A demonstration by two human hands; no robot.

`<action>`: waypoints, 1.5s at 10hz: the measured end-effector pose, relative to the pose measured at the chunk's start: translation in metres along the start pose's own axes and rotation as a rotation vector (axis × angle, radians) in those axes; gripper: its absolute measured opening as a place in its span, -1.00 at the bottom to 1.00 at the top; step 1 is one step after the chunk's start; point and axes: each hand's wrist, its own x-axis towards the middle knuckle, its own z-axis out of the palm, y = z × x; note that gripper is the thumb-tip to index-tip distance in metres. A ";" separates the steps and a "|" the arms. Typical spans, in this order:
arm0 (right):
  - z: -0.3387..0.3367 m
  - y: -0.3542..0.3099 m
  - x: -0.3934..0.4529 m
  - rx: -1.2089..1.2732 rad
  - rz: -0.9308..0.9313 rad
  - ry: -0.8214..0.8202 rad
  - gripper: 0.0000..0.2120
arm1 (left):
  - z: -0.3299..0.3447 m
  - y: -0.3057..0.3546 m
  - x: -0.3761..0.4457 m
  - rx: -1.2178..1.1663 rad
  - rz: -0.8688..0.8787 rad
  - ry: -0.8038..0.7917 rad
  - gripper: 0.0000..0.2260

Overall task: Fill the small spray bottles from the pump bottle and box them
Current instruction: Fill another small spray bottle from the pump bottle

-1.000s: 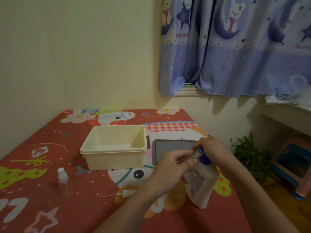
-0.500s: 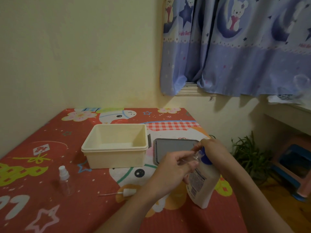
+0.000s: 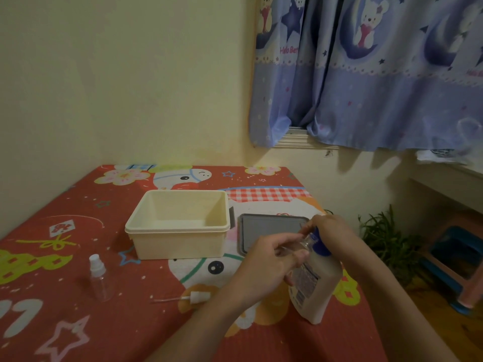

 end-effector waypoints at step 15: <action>-0.002 -0.009 -0.010 0.122 0.026 0.047 -0.80 | -0.004 0.003 0.007 -0.027 0.022 -0.030 -0.66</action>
